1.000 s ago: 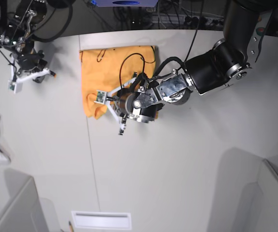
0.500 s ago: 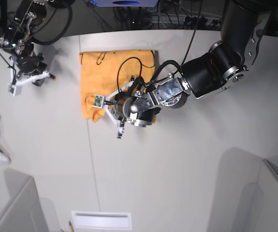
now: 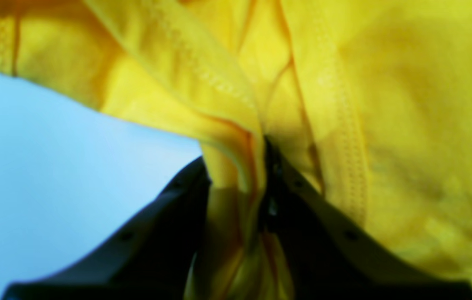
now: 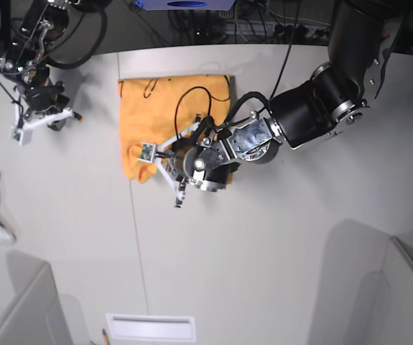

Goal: Fold the T-shirt properly
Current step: 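Release the bundle and pull the left gripper back, then push the bundle edges square with both grippers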

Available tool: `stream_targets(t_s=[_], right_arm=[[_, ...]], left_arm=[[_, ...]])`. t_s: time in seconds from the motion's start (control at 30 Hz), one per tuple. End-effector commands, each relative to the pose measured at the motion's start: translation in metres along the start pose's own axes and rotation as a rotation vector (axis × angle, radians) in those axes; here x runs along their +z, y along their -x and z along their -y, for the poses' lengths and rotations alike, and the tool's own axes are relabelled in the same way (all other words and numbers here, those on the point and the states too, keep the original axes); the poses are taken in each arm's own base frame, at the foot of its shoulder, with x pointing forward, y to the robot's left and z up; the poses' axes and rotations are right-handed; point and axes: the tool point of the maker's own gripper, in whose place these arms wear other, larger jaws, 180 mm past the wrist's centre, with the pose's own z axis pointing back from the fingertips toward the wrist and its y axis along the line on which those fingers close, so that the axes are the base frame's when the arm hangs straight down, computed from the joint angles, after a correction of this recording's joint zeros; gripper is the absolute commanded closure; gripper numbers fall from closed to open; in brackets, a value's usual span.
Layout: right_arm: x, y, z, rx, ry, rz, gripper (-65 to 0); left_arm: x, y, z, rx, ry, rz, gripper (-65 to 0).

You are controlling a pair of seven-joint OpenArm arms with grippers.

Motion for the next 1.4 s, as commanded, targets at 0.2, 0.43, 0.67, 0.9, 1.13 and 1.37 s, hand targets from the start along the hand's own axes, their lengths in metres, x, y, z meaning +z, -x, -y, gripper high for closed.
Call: stream_targets(t_s=[0.2, 0.43, 0.67, 0.9, 1.13, 1.37], right_arm=[[0.002, -0.012, -0.002, 0.017, -0.01, 0.04, 0.0], [0.001, -0.018, -0.004, 0.017, -0.014, 0.051, 0.0], [0.0, -0.014, -0.002, 0.015, -0.011, 0.044, 0.0], [-0.003, -0.01, -0.002, 0.013, -0.013, 0.029, 0.0], [-0.011, -0.005, -0.037, 0.141, -0.098, -0.01, 0.0], [-0.016, 0.002, -0.063, 0.187, -0.156, -0.036, 0.0]], left_arm=[[0.032, 0.019, -0.067, 0.095, -0.151, -0.026, -43.1], [0.065, -0.007, -0.118, 0.25, -0.265, 0.122, -51.8], [0.112, -0.019, -0.123, 0.387, -0.406, 0.315, -51.7], [0.164, 0.064, -0.096, 0.514, -0.554, 0.152, -13.0], [0.149, 0.145, -0.03, 0.689, -0.501, -0.027, 0.0], [0.123, 0.171, 0.011, 0.784, -0.418, -0.105, 0.0]])
